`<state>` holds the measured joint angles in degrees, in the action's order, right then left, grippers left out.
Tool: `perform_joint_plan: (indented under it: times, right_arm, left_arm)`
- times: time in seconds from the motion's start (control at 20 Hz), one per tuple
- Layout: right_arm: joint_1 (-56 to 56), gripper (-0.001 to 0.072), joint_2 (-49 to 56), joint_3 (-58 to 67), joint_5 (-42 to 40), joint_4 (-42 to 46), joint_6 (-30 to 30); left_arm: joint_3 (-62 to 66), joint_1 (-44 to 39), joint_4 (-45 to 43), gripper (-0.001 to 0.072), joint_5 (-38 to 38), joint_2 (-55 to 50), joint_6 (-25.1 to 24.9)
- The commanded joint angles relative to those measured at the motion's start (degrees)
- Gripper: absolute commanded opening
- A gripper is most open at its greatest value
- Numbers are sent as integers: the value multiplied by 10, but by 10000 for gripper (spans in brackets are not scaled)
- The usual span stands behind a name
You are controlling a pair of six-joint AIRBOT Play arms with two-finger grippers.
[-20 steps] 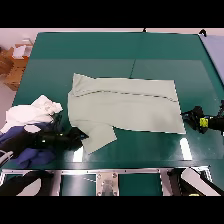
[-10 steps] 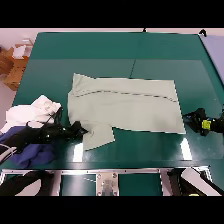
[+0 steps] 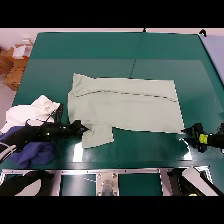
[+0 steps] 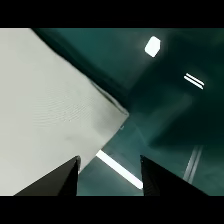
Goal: Fold the shirts.
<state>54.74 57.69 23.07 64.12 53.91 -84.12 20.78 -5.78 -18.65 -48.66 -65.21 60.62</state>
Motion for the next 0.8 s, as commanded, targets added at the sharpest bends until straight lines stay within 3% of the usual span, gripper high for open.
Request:
perform_joint_plan:
  times: [0.0, 0.2, 0.45, 0.55, 0.65, 0.75]
  right_arm:
    - [-27, 446, 53, -31, -80, -69, 34]
    - [-55, 425, 96, -31, -132, -119, 73]
    - [-52, 415, 96, -18, -100, -90, 81]
    - [-46, 347, 96, -6, -82, -63, 81]
    - [-22, 344, 96, 4, -68, -64, 81]
    - [4, 79, 96, 7, -53, -63, 81]
  left_arm:
    - [1, 0, 5, 28, 6, 0, -7]
    - [1, 0, 5, 28, 10, 0, -7]
    - [1, 0, 6, 27, 3, 0, -7]
    - [1, 0, 6, 28, 0, 0, -9]
    - [1, 0, 6, 27, 0, 0, -12]
    - [1, 0, 6, 27, 1, 0, -17]
